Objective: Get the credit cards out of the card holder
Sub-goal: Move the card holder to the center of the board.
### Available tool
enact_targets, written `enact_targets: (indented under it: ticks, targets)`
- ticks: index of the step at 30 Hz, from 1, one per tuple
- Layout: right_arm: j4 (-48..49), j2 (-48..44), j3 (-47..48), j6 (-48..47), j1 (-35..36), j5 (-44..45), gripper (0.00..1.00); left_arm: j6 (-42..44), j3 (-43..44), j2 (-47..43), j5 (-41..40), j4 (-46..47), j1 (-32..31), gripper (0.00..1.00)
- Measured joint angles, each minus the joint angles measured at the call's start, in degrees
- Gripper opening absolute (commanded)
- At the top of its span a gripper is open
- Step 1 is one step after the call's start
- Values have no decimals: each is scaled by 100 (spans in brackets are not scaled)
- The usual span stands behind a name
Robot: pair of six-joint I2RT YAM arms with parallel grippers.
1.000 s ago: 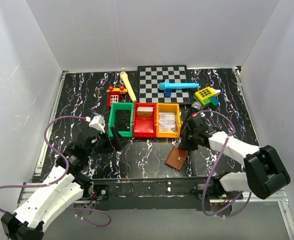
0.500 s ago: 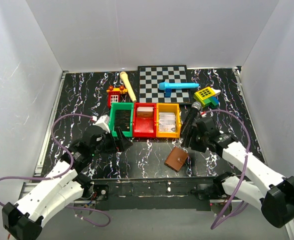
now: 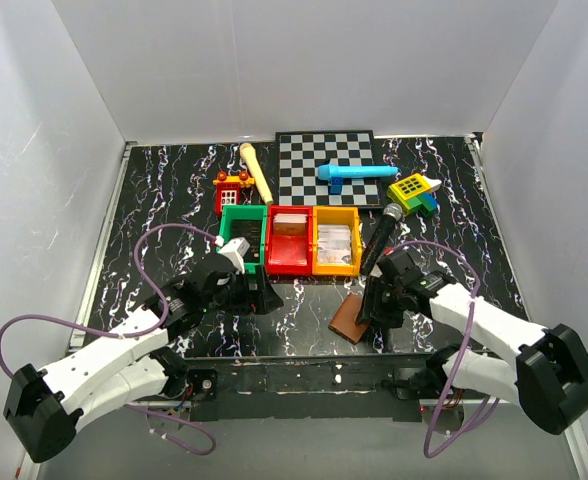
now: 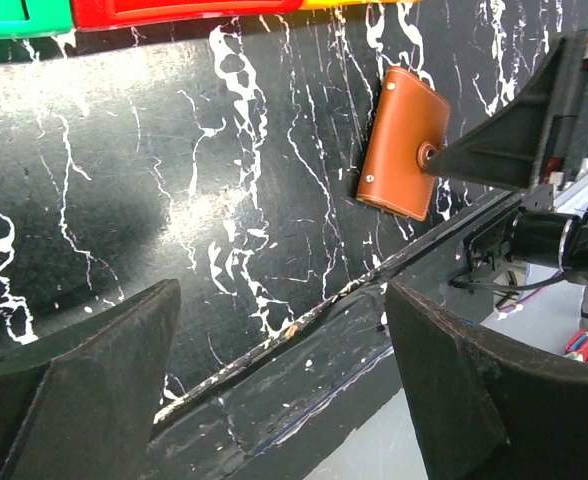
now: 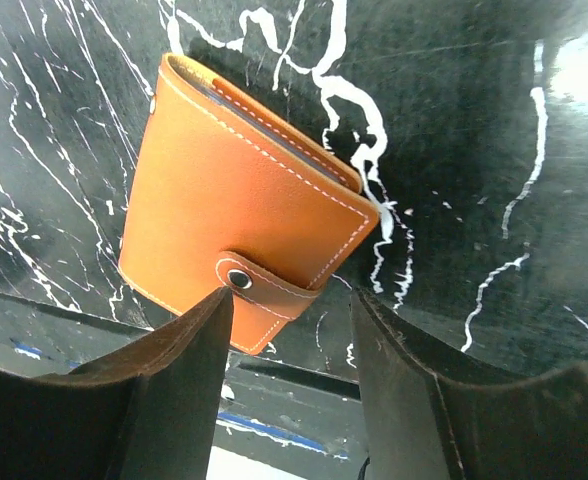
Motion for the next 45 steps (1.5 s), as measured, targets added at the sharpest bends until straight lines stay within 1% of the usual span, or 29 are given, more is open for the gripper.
enact_targets:
  ticks: [4,9,15,22,25,28,32,34,38,45]
  targets:
    - [208,361,2,74,155,-149,55,-83,-20,-2,-26,120,-105,82]
    - [507,699,133,190,330,-280,48,-136,-83,0,-79,216,-197,82]
    - [684,1320,588,138,688,-299,44,-208,-205,-37,-136,238,-227,82]
    - [719,2033,1259,-157,1134,-162,43,-326,-457,-221,-269,164,-229,81]
    - [717,2096,1331,-199,1266,-87,48,-328,-461,-173,-310,223,-236,81]
    - [706,2092,1331,-188,1292,-7,55,-267,-426,186,-319,378,-247,79]
    - [710,1947,1263,-140,1292,125,59,-76,-55,1233,-315,603,-339,77]
    - [706,1797,1174,-81,1292,201,59,2,168,1729,-315,741,-437,77]
    - [669,1578,1069,9,1292,328,59,111,444,2452,-293,1062,-629,77]
    - [671,1554,1067,94,1292,378,60,216,623,3080,-260,1394,-789,78]
